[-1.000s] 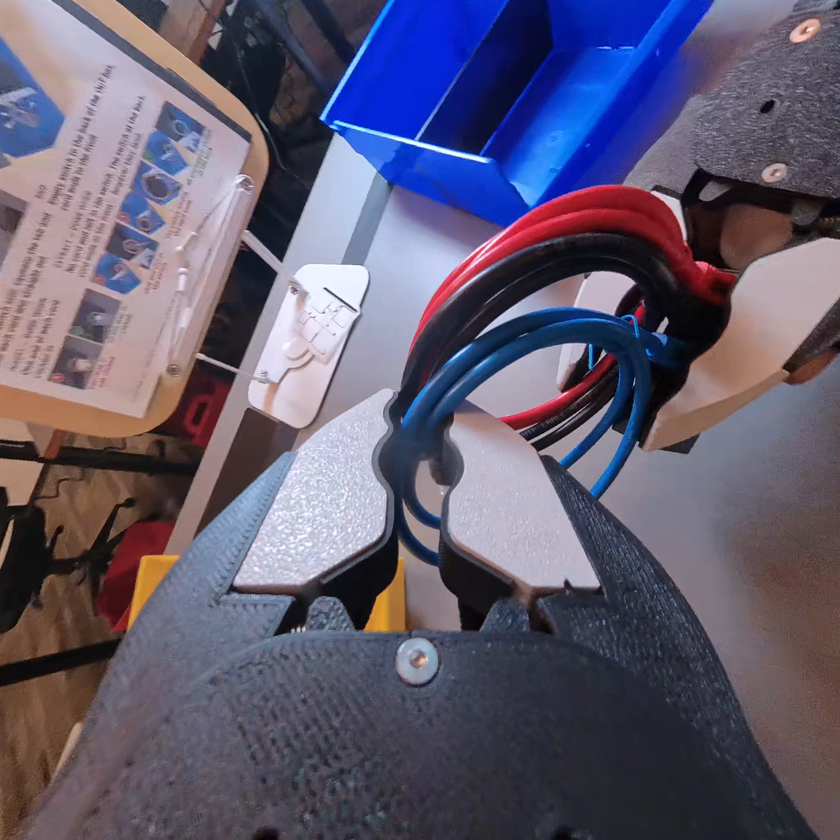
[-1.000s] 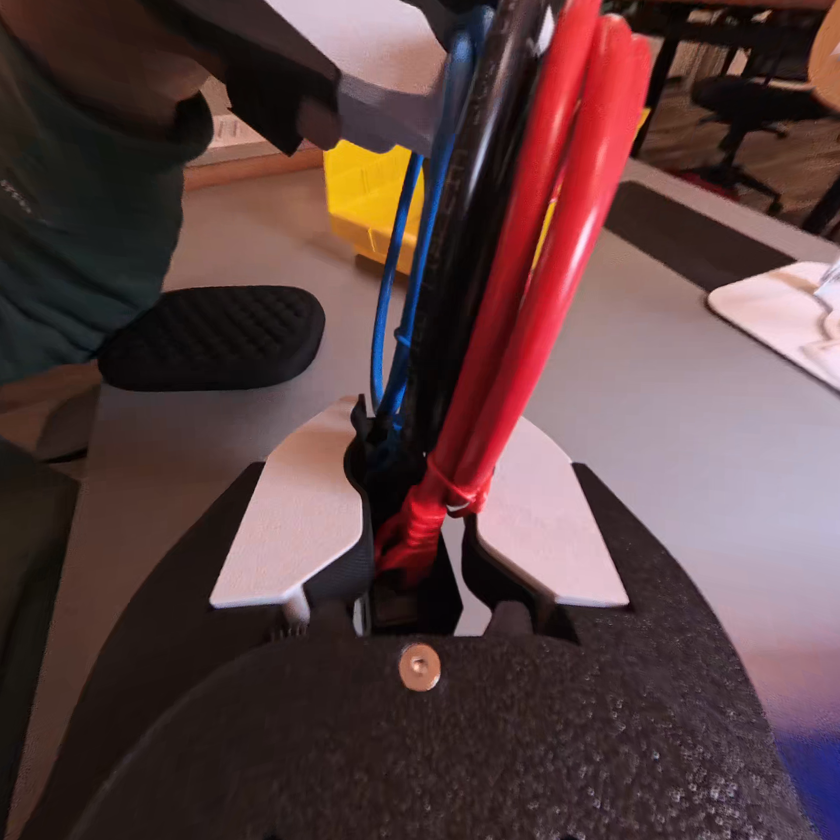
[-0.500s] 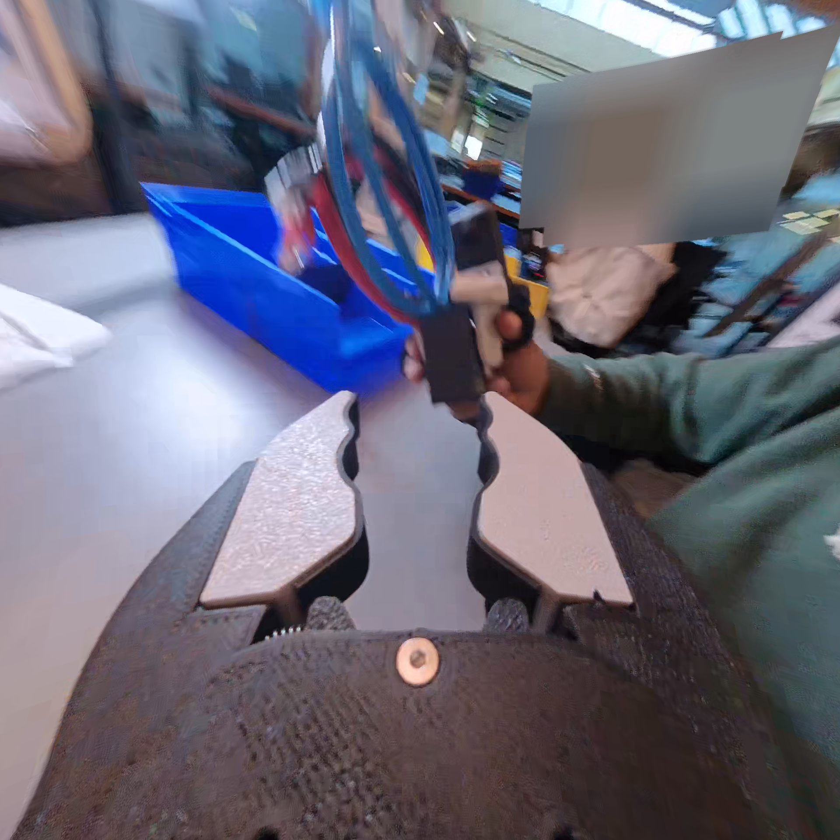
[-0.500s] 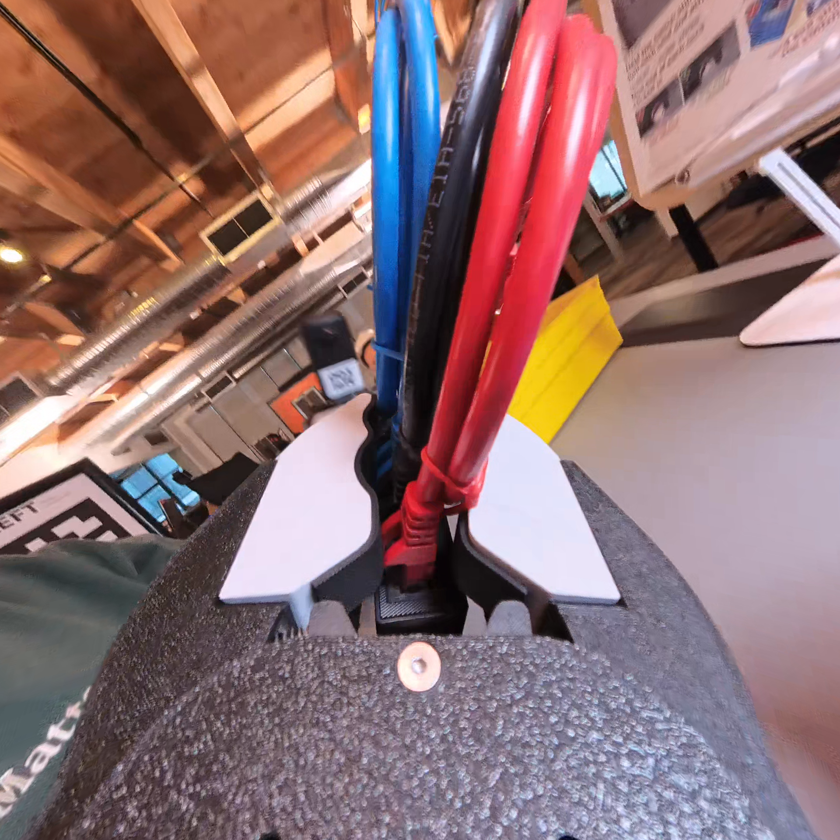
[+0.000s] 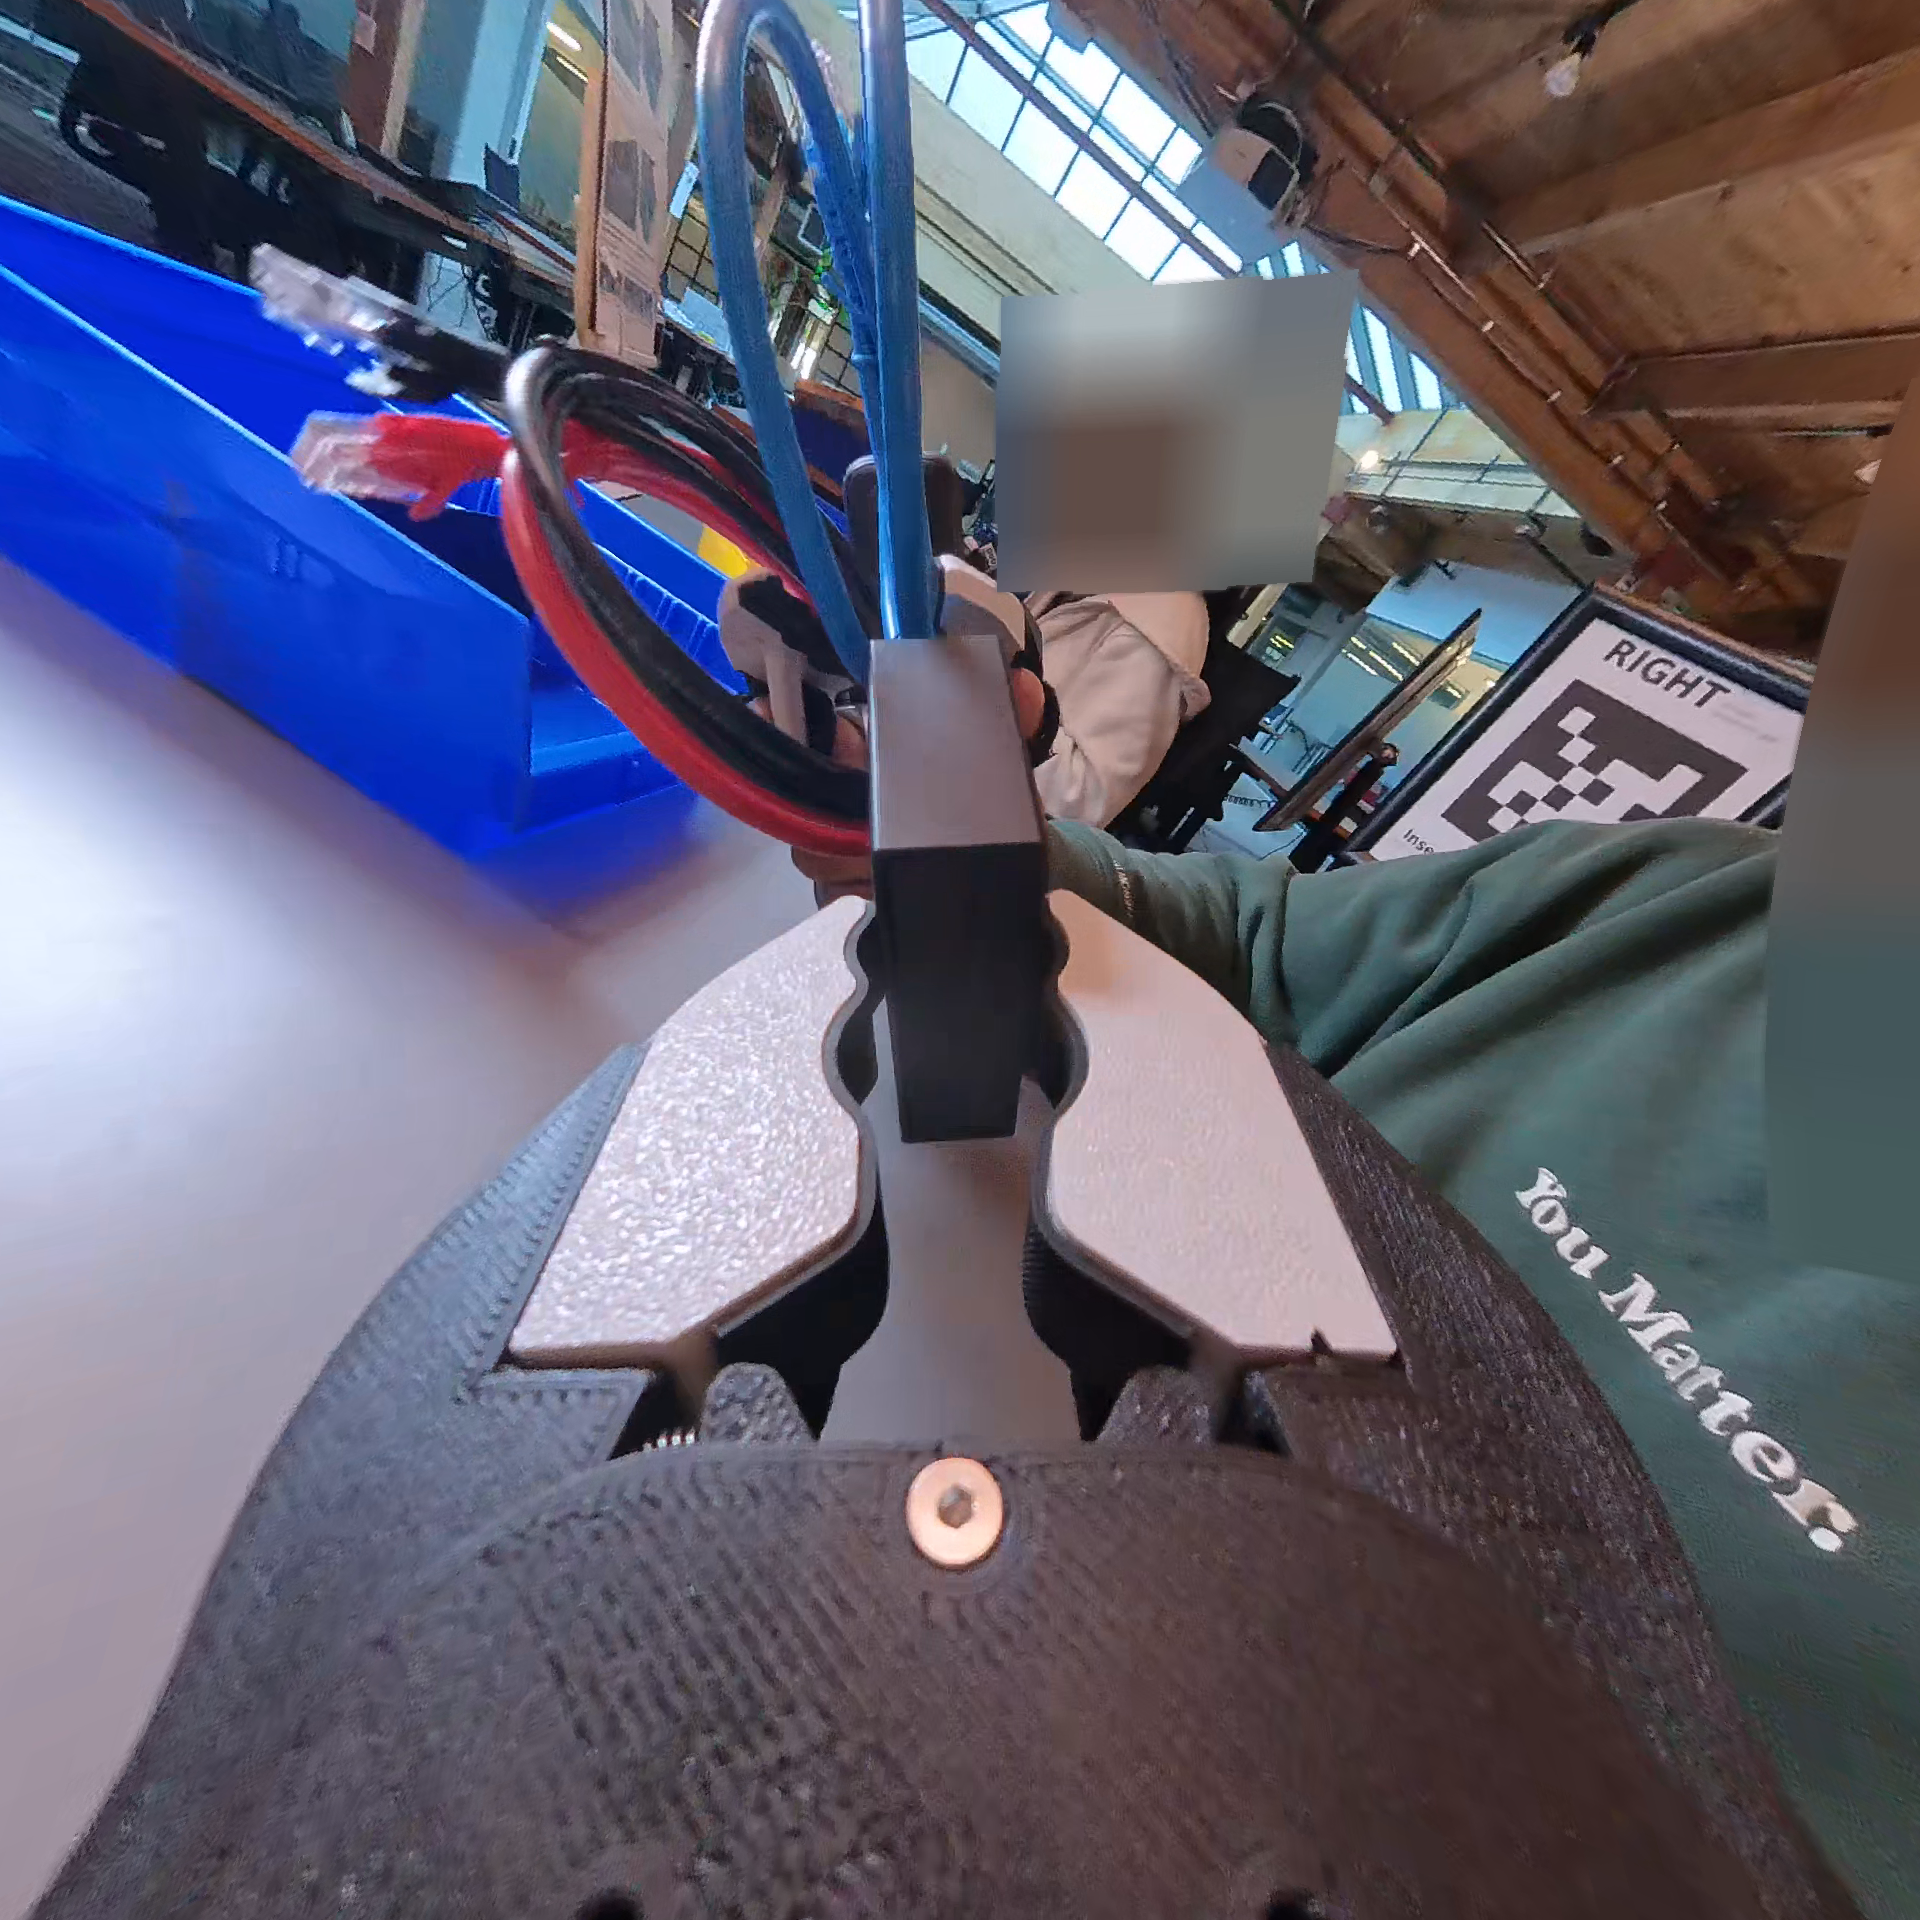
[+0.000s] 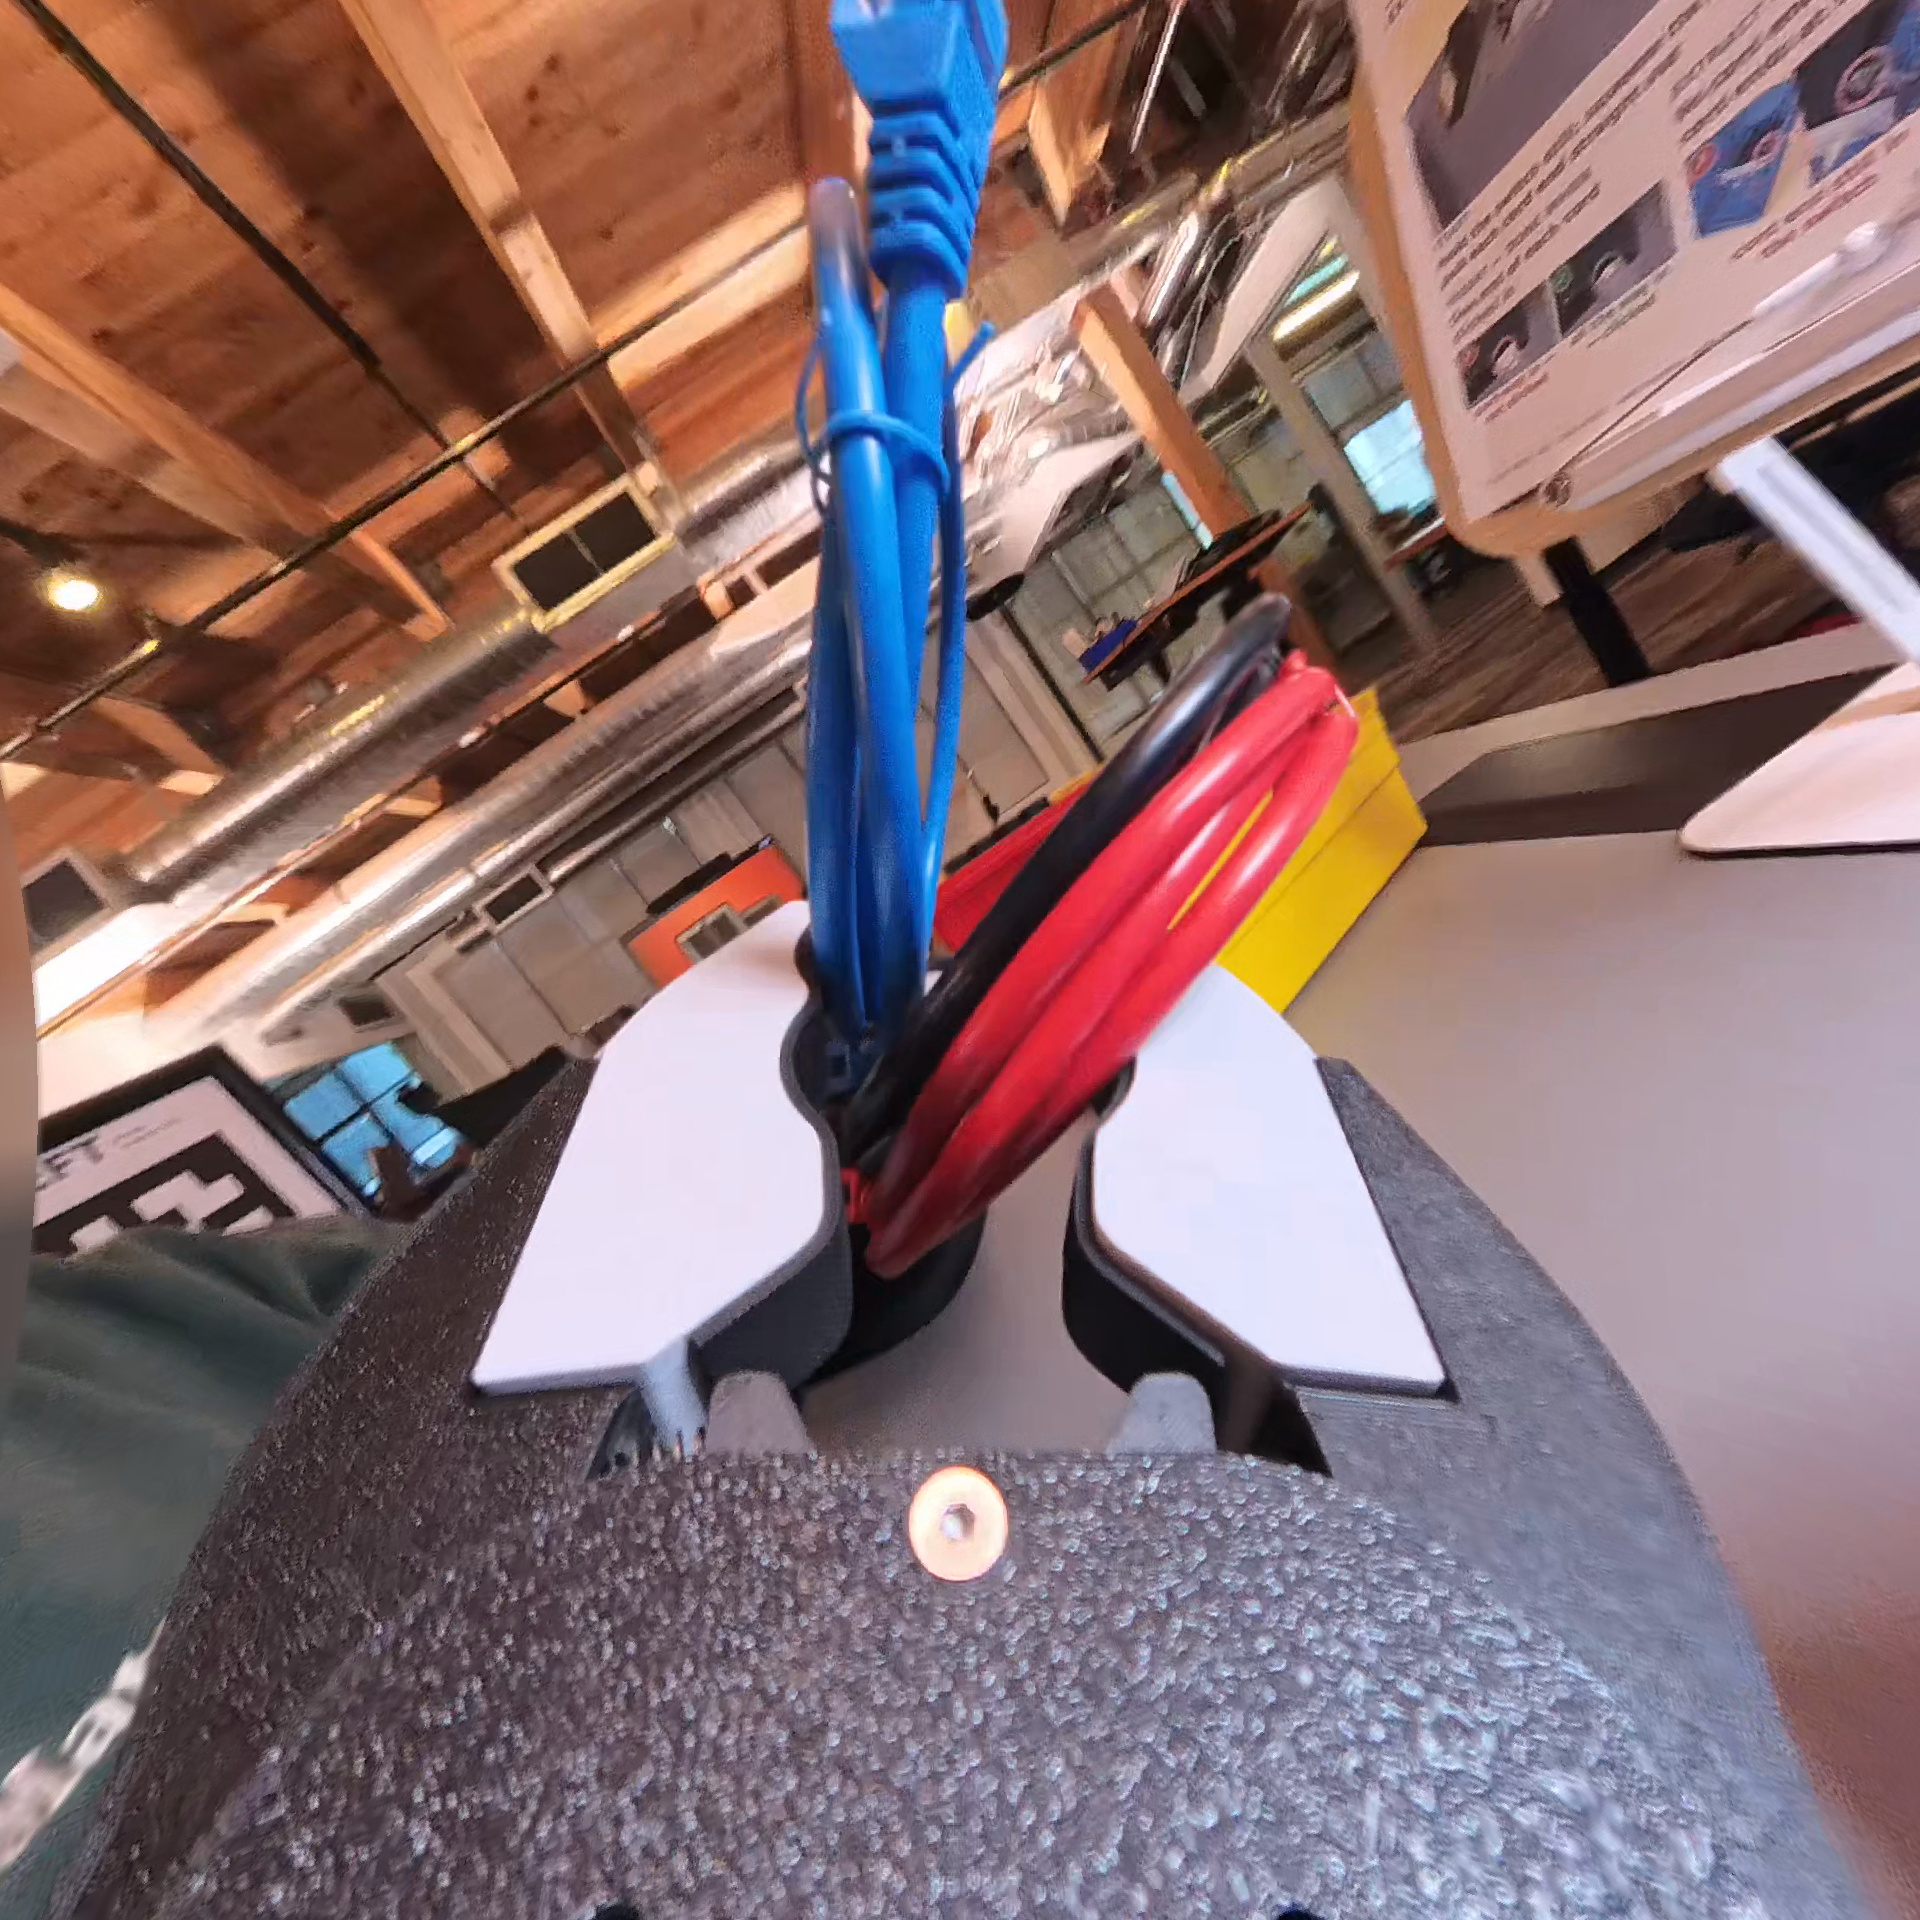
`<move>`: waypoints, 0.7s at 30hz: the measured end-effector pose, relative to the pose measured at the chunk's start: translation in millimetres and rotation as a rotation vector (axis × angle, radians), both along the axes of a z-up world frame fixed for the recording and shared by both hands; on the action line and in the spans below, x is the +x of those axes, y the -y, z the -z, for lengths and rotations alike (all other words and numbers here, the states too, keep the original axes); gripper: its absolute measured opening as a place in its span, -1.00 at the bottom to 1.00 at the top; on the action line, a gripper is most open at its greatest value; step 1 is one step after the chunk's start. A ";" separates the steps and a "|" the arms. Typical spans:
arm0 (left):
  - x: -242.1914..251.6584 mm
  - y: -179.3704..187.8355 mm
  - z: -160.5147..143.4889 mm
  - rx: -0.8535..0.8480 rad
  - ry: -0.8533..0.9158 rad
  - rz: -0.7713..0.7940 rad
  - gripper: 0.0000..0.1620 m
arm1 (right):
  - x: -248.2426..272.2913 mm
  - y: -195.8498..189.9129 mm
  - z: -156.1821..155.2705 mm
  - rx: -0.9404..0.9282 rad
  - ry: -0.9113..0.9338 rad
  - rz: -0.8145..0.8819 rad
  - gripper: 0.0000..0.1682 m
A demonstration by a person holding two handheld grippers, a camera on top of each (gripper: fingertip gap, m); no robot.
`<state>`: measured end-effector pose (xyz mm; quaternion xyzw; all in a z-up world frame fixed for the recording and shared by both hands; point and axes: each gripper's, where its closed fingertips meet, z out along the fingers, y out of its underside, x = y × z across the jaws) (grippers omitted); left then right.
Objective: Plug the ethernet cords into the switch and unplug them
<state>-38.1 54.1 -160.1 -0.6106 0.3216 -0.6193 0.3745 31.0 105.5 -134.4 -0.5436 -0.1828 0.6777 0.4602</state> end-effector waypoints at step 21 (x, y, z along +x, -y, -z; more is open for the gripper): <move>30.2 4.9 17.7 -0.080 0.085 0.013 -0.55 | -0.7 14.7 -8.2 -0.141 -0.282 -0.107 -0.85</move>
